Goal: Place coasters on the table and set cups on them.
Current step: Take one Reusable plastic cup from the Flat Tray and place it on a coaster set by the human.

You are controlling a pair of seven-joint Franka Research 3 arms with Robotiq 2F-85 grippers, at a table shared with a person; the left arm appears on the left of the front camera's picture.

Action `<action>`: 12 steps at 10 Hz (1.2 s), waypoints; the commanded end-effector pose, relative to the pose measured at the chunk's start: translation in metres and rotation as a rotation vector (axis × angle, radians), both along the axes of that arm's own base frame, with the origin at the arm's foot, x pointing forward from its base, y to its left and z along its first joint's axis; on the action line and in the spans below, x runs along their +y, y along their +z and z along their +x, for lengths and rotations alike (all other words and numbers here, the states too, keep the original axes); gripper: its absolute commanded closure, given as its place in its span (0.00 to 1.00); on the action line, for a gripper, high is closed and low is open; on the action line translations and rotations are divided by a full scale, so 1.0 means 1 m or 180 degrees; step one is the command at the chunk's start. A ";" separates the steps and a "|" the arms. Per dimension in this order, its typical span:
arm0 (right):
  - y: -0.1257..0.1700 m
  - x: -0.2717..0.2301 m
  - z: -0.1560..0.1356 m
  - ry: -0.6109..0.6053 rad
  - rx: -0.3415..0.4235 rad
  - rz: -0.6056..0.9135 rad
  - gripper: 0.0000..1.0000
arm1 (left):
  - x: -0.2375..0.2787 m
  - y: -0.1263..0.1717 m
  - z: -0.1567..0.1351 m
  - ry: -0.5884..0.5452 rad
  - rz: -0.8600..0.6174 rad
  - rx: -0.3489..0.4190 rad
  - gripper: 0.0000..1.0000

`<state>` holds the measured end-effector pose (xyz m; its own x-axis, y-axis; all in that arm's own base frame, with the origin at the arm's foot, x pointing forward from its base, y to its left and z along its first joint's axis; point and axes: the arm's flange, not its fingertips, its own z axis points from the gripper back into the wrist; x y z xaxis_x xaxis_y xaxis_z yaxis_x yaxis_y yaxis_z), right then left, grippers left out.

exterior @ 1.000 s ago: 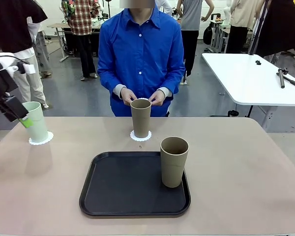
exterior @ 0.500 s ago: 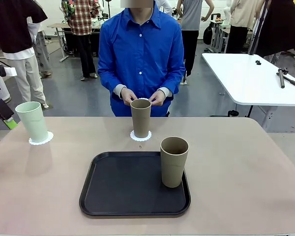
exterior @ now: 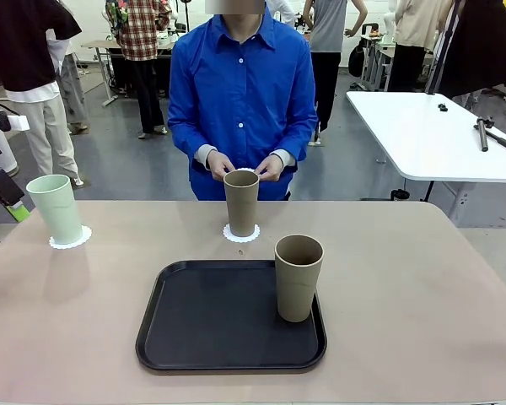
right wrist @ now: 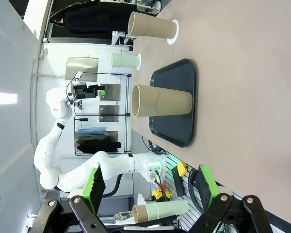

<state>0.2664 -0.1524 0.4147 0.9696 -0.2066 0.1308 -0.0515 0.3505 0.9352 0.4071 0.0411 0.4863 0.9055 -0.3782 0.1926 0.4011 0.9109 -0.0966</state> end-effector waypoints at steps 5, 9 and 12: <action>-0.001 0.001 -0.001 0.0001 -0.0037 0.0043 0.00 | 0.088 0.002 0.021 0.0022 -0.1547 0.0372 0.00; -0.001 0.001 -0.001 0.0001 -0.0037 0.0043 0.00 | 0.194 -0.035 0.022 0.0285 -0.2813 0.0330 0.00; -0.001 0.001 -0.001 0.0001 -0.0037 0.0043 0.00 | 0.247 -0.058 0.014 0.0392 -0.3375 0.0471 0.00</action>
